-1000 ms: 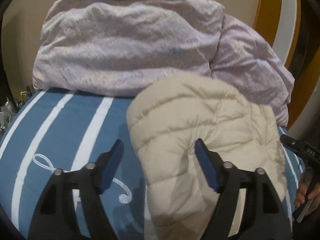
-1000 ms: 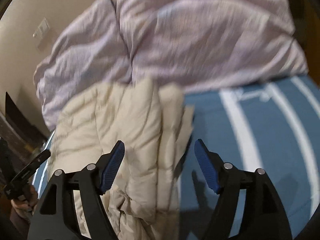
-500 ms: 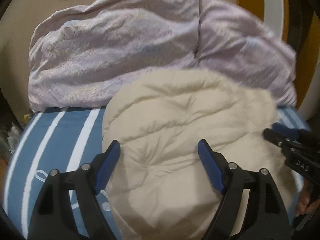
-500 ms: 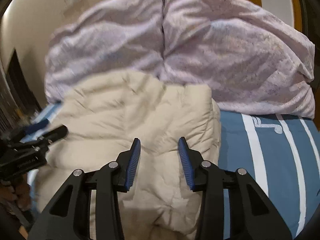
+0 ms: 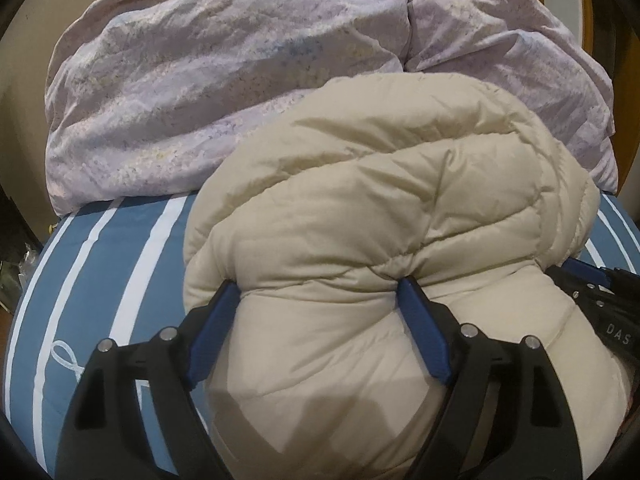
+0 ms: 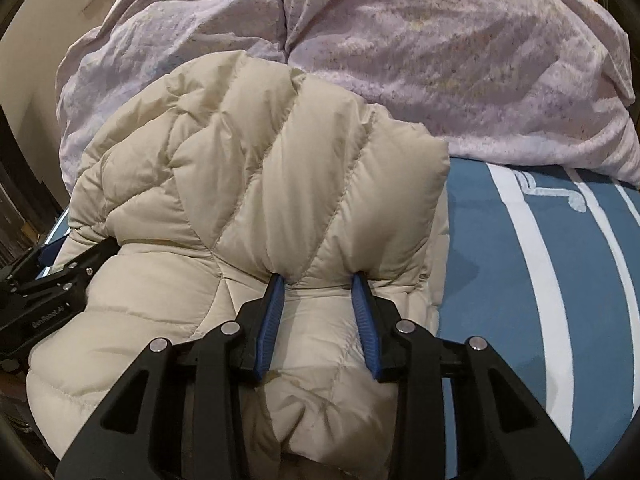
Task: Fold large clothes
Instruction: 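Press the folded jacket bundle flat with both grippers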
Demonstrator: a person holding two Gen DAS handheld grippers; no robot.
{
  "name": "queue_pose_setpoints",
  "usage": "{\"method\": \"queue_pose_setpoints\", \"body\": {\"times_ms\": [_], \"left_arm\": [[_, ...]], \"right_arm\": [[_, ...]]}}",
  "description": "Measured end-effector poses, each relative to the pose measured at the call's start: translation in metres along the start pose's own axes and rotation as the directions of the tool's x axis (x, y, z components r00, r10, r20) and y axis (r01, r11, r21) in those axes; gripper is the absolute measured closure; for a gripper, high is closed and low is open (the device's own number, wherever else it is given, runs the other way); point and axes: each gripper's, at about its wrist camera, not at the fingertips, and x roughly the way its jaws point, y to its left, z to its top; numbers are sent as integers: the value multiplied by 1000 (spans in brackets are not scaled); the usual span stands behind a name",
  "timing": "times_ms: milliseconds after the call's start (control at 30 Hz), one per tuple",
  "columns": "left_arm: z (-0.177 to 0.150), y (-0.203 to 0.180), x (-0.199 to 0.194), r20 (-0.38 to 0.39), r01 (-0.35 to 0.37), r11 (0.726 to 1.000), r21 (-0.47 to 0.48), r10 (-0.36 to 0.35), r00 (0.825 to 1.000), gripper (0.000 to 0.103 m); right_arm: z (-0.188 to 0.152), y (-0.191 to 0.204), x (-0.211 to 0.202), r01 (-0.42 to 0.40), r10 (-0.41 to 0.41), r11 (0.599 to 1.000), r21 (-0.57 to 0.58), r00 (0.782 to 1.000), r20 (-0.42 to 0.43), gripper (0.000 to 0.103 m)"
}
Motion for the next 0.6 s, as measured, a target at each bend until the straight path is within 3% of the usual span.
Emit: {"method": "queue_pose_setpoints", "body": {"times_ms": [600], "left_arm": [[-5, -6, 10, 18, -21, 1000, 4, 20, 1000, 19]], "right_arm": [[-1, -1, 1, 3, -4, 1000, 17, 1000, 12, 67]]}}
